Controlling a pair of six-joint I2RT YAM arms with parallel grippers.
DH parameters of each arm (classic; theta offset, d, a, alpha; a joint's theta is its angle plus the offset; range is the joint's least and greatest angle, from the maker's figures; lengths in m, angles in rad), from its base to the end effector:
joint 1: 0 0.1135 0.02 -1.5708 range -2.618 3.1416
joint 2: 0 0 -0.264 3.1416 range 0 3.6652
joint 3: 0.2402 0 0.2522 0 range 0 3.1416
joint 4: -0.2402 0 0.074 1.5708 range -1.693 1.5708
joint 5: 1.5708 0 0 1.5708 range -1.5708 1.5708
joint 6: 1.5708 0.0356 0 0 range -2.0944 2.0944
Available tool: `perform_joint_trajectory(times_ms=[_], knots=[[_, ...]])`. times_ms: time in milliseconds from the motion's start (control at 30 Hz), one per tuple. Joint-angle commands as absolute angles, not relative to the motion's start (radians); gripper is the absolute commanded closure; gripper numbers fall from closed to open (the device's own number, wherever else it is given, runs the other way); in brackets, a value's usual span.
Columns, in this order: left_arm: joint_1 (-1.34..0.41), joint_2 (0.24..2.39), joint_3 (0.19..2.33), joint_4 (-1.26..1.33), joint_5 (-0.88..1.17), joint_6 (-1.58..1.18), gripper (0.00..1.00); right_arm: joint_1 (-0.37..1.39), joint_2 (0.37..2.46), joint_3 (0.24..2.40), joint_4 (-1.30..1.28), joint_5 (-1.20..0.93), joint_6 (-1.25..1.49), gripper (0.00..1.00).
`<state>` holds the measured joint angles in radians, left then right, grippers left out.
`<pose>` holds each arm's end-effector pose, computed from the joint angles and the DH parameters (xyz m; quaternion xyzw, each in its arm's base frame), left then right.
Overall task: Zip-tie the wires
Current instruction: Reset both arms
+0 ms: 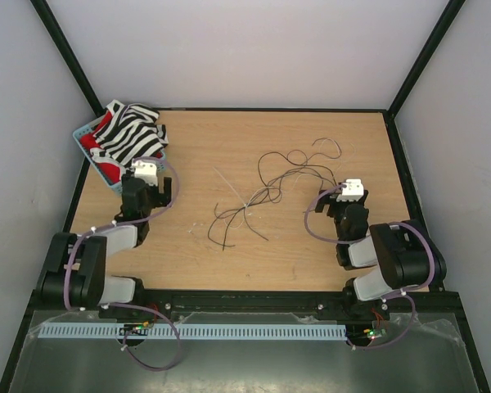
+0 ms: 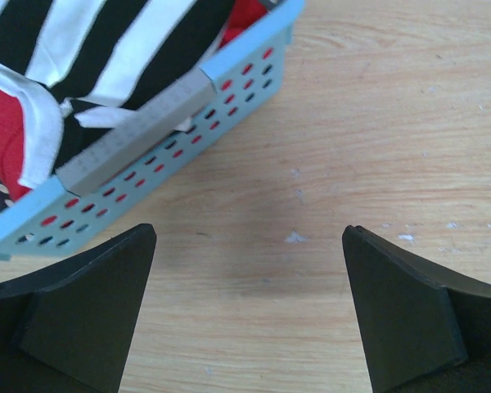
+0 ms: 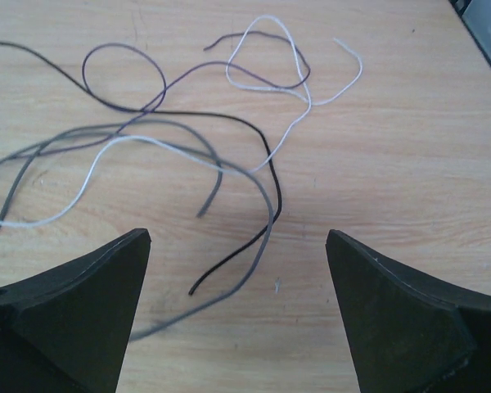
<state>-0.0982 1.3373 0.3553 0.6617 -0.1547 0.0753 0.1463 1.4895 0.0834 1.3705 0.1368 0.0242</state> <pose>0.2478 -0.0189 0.1656 0.0250 0.8093 0.0560 0.5842 0.2056 0.0254 0.1409 0.0036 0.7195 0.0100 0.6945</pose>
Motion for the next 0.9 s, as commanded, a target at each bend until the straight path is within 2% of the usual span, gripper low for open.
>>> perform_joint_trajectory(times_ms=[0,133,300,467,867], knots=[[-0.016,1.406,0.307,0.917,-0.019,0.087,0.01,0.161,1.479,0.125,1.376,0.176,0.005,0.01],[0.066,1.55,0.238,1.21,0.109,0.038,0.01,0.163,1.489,0.123,1.394,0.18,0.002,0.01],[0.078,1.545,0.277,1.121,0.164,0.047,0.01,0.168,1.491,0.138,1.366,0.184,-0.002,0.01],[0.059,1.543,0.395,0.883,0.164,0.074,0.01,0.177,1.495,0.158,1.338,0.187,-0.009,0.01],[0.028,1.543,0.41,0.851,0.138,0.102,0.01,0.176,1.494,0.153,1.343,0.189,-0.011,0.01]])
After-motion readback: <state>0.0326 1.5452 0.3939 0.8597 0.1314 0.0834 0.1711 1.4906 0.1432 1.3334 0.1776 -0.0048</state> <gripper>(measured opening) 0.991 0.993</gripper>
